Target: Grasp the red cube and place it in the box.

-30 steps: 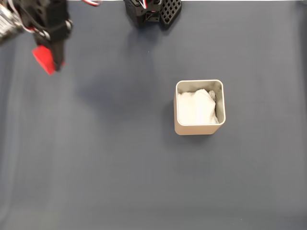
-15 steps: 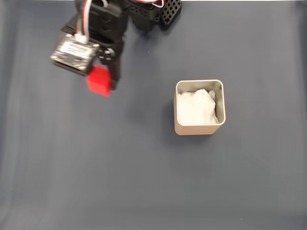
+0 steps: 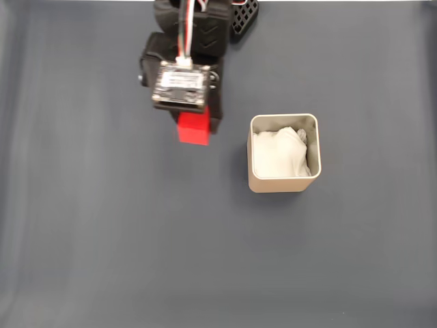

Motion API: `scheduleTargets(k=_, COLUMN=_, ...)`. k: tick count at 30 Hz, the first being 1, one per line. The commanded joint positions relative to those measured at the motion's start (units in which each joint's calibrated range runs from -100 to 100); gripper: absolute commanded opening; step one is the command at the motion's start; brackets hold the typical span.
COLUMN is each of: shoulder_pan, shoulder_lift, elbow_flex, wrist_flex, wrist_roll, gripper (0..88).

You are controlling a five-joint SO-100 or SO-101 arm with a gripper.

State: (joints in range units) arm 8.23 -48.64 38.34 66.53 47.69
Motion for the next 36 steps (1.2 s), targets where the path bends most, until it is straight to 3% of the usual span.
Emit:
scheduleTargets(k=1, shoulder_pan=-3.2, shoulder_lift=-1.2, elbow_flex=-0.7, wrist_flex=-1.2, wrist_roll=0.3, gripper=0.2)
scheduleTargets(k=16, shoulder_pan=-13.0, shoulder_lift=0.4, elbow_flex=-1.3, wrist_flex=-2.1, wrist_roll=2.0, gripper=0.2)
scheduleTargets(k=36, shoulder_pan=-16.9, shoulder_lift=10.2, elbow_flex=-3.7, wrist_flex=-10.4, wrist_roll=3.7, gripper=0.2)
